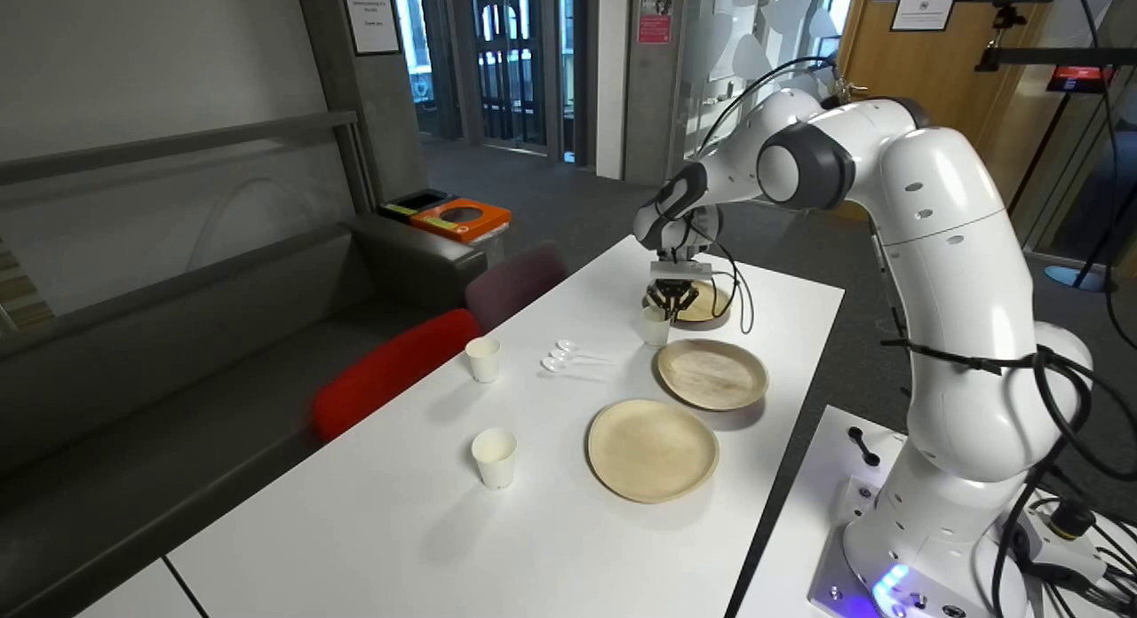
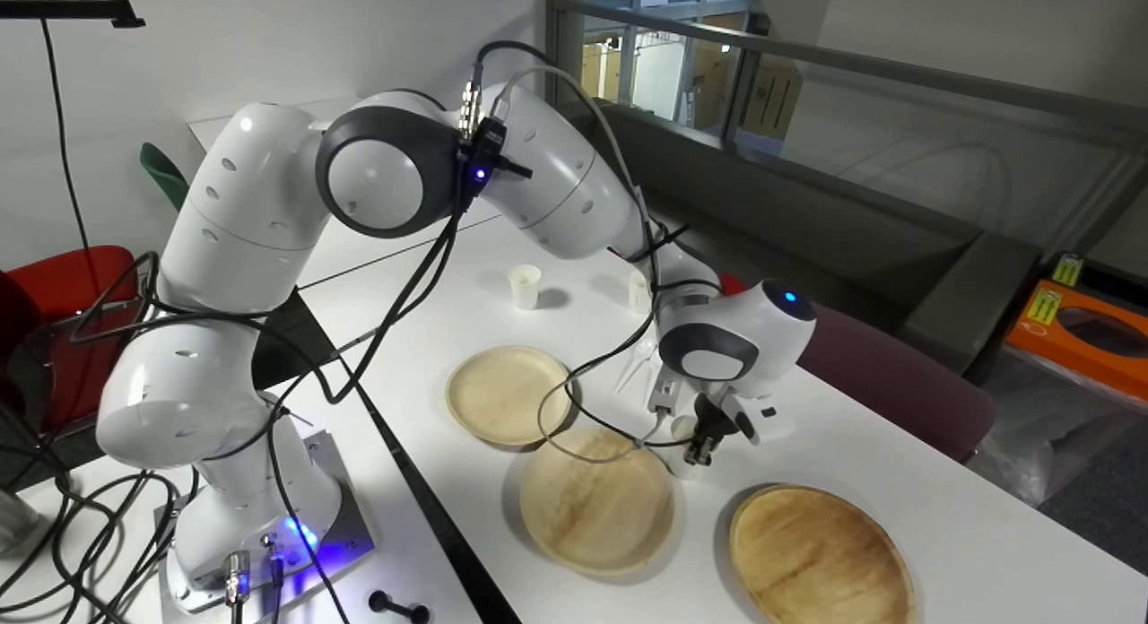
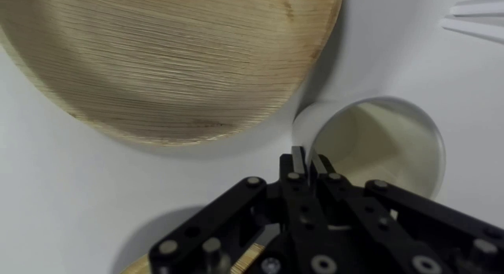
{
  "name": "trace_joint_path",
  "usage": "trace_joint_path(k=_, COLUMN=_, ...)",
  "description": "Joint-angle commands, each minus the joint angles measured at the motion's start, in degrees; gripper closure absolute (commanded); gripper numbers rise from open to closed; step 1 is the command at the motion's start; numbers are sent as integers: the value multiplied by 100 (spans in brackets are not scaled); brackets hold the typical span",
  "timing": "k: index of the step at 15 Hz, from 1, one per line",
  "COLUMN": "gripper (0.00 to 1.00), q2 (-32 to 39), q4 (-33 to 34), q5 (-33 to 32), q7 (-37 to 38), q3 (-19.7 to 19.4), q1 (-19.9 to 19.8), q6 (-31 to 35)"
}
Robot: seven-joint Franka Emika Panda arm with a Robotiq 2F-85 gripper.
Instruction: Move the right cup to the right
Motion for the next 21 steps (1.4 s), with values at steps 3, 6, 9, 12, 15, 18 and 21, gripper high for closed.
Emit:
trace_joint_path(k=3, gripper=99, q2=-103, q4=-184, q5=36, q7=-109, q3=6, q1=-94, q6=140)
trace_joint_path(k=6, gripper=99, q2=-61, q4=-122, q5=94, q7=-128, q3=11, q1=-171, q6=134)
trace_joint_path(k=9, gripper=99, q2=-11, q4=-46, q5=141, q7=-144, q3=18, q1=-267, q6=109)
trace_joint_path(k=12, gripper=99, q2=42, q4=31, q5=201, q7=-157, q3=37, q1=-359, q6=77)
trace_joint_path(k=15, gripper=99, q2=65, q4=109, q5=218, q7=-149, q3=39, q1=-398, q6=66)
trace_joint_path(k=18, gripper=99, q2=72, q4=147, q5=217, q7=-145, q3=37, q1=-412, q6=55)
trace_joint_path(k=21, gripper=99, q2=119, q4=205, q5=216, q7=-129, q3=30, q1=-428, q6=30)
